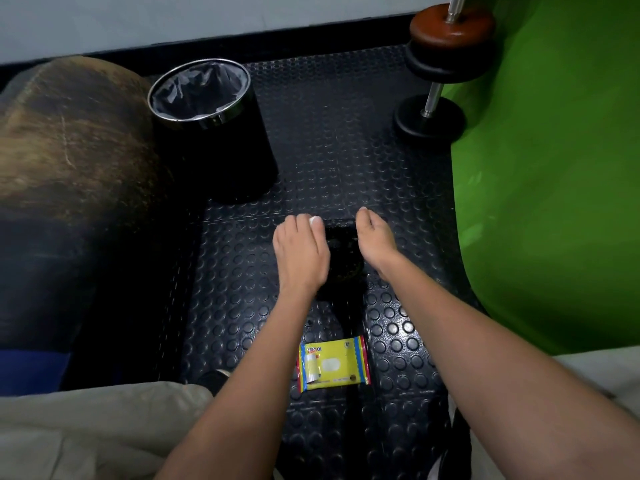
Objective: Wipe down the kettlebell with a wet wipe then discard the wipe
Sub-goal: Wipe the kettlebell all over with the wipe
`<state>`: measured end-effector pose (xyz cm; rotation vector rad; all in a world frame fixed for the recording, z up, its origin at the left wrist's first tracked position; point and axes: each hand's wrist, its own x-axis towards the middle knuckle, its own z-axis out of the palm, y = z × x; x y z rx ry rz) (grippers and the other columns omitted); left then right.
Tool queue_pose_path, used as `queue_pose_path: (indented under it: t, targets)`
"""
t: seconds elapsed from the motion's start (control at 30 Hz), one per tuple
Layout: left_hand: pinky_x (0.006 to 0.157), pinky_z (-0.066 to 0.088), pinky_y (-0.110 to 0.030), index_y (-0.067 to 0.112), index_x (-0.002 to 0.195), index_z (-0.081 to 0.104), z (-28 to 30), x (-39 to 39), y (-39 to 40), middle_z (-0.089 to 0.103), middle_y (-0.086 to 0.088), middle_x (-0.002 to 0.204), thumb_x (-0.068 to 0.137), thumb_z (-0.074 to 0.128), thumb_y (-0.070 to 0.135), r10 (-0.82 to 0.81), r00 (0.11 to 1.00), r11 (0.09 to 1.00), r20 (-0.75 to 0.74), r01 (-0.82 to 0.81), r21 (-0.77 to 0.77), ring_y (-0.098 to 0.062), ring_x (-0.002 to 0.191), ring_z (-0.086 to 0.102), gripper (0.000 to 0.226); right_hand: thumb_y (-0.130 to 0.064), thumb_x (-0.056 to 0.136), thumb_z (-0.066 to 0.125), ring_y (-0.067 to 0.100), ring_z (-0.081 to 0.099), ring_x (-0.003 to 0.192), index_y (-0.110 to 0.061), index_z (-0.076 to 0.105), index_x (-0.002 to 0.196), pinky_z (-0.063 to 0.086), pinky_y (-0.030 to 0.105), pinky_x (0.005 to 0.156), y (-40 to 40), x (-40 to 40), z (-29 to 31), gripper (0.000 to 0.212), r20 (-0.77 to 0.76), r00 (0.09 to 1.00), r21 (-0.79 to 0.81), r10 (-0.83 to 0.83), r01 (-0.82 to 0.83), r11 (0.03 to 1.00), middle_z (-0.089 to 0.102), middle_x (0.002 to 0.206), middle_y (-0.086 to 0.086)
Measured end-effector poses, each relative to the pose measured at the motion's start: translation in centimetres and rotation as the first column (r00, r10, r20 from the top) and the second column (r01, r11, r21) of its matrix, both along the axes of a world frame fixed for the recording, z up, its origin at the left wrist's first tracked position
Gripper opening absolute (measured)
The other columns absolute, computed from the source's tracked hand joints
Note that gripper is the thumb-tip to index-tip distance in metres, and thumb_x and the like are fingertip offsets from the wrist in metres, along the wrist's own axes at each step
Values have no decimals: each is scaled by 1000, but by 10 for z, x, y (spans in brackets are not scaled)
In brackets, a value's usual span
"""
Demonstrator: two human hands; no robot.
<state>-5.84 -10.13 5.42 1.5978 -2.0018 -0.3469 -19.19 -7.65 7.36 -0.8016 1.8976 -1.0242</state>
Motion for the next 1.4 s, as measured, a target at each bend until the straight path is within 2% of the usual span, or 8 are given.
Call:
queue_pose_path:
  t: [0.23, 0.4, 0.47, 0.63, 0.77, 0.87, 1.1, 1.4]
  targets:
    - [92, 34, -22, 24, 114, 61, -5, 14, 11, 54, 6, 109, 110, 20, 33, 72, 926, 991, -372, -23, 134, -10, 104, 44, 42, -51, 103, 28, 17, 53, 96, -27, 60, 93, 41, 38, 92, 2, -2, -3, 41, 15, 1000, 9, 25, -25, 1000, 57, 92, -9]
    - [78, 50, -32, 12, 98, 64, -14, 24, -19, 64, -1, 90, 99, 36, 43, 609, 496, 708, -619, 13, 706, -17, 80, 58, 41, -57, 102, 27, 20, 40, 140, -22, 43, 149, 31, 43, 117, -4, -4, -3, 62, 45, 998, 22, 38, -39, 999, 45, 152, -3]
    - [49, 36, -22, 19, 75, 54, -16, 28, -18, 50, 4, 62, 100, 41, 36, 693, 401, 628, -599, 72, 775, -10, 52, 41, 33, -56, 103, 27, 20, 40, 140, -21, 42, 150, 31, 41, 116, -5, -4, -5, 60, 43, 999, 17, 30, -31, 999, 44, 153, -3]
    - [31, 22, -17, 25, 60, 33, -15, 28, -12, 29, 14, 40, 105, 33, 21, 768, 183, 558, -613, 276, 782, -3, 31, 23, 46, -49, 105, 28, 14, 47, 122, -18, 51, 141, 32, 29, 98, -5, -5, -8, 52, 59, 998, -14, 25, -24, 1000, 53, 142, -1]
    - [36, 23, -19, 24, 65, 37, -3, 22, -14, 34, 9, 46, 100, 32, 20, 716, 335, 603, -613, 147, 784, -6, 36, 25, 36, -47, 106, 28, 17, 49, 123, -13, 52, 138, 32, 29, 96, -5, -6, -9, 52, 66, 998, -16, 14, -13, 1000, 54, 141, 2]
    - [67, 43, -27, 22, 82, 57, 6, 14, -15, 60, 4, 82, 96, 35, 29, 645, 499, 677, -579, -22, 736, -12, 72, 53, 28, -49, 105, 28, 16, 47, 125, -18, 51, 142, 33, 31, 100, -6, -6, -9, 53, 59, 998, -12, 12, -12, 1000, 54, 141, 0]
    - [96, 41, -18, 21, 106, 77, 16, -4, 12, 67, 14, 110, 101, 49, 32, 190, 871, 978, -453, -124, 170, -1, 110, 56, 30, -53, 102, 29, 15, 53, 113, -24, 61, 126, 40, 36, 98, -9, -5, -13, 49, 28, 1000, -11, 5, -5, 1000, 61, 121, -7]
    - [83, 52, -33, 22, 89, 62, 8, 12, -6, 65, 9, 93, 98, 55, 40, 257, 824, 965, -504, -189, 183, -16, 95, 61, 22, -58, 99, 29, 20, 55, 108, -24, 58, 104, 43, 43, 99, -10, -4, -11, 45, 43, 999, 16, 23, -24, 1000, 60, 105, -7]
